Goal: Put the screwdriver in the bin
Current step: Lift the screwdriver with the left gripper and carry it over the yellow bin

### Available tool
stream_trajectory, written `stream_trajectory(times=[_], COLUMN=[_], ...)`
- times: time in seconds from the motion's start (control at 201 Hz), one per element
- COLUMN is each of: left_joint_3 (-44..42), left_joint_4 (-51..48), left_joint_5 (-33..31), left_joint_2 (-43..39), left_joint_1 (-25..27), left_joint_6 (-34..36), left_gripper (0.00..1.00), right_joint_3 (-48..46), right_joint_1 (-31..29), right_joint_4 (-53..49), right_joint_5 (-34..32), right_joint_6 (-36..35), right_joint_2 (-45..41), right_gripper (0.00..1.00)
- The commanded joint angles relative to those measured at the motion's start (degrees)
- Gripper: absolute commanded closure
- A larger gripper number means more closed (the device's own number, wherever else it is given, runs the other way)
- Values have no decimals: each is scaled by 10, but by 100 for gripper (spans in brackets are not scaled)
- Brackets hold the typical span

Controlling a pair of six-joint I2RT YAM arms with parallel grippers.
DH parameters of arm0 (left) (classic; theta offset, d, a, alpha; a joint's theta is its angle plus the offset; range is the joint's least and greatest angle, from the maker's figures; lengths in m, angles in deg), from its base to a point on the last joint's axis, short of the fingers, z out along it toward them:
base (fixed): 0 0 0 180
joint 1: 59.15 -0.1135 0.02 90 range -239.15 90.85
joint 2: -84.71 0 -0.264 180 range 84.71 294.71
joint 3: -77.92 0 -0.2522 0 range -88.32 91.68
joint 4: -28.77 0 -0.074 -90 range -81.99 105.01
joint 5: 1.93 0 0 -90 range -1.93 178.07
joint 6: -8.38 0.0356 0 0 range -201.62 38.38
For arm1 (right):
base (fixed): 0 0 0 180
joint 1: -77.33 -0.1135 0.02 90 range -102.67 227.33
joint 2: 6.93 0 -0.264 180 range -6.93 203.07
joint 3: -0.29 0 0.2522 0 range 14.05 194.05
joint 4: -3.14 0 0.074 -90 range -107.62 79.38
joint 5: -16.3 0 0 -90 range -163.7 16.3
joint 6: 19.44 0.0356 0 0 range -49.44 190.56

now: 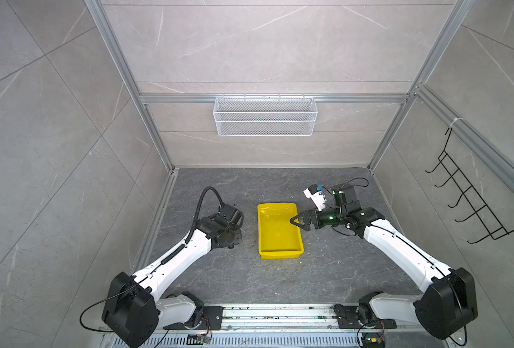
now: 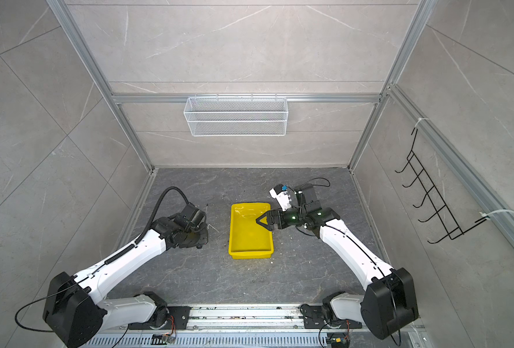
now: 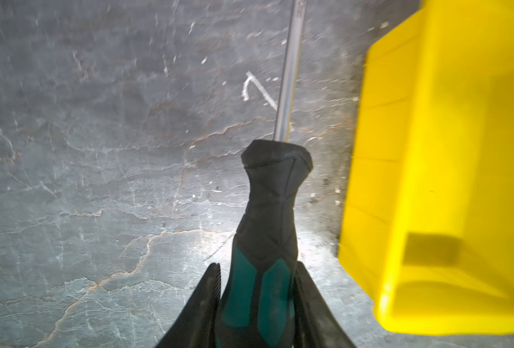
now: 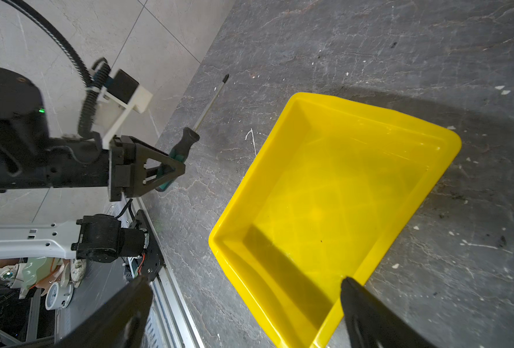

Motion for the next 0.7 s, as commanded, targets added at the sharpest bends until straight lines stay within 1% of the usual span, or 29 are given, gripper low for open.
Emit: stream_trajectory(times=[0.0, 0.119, 0.239, 0.329, 0.433, 0.518, 0.587, 0.692], left_joint_3=[65, 128, 185, 215, 226, 213, 199, 187], left_joint_4=[-26, -27, -23, -15, 3, 41, 80, 120], left_joint_5=[-24, -37, -49, -48, -44, -25, -1, 15], left_joint_2=[19, 69, 131, 180, 225, 248, 265, 294], left_joint_1=[36, 85, 129, 150, 160, 160, 160, 160], left_joint_6=[-2, -3, 2, 9, 8, 0, -3, -6], left_gripper=[100, 100, 100, 100, 100, 100, 100, 100], right_joint_3=[14, 16, 24, 27, 18, 10, 1, -19], right_joint_1=[0, 2, 7, 18, 25, 29, 33, 40], right_joint_4=[-16, -30, -70, -87, -86, -87, -89, -82], right_joint_5=[1, -3, -34, -54, -98, -119, -130, -134], right_joint_6=[-15, -20, -36, -39, -32, -23, -15, -3], right_joint_2=[-14, -32, -58, -80, -107, -118, -124, -140], right_gripper=[0, 0, 0, 0, 0, 0, 0, 0])
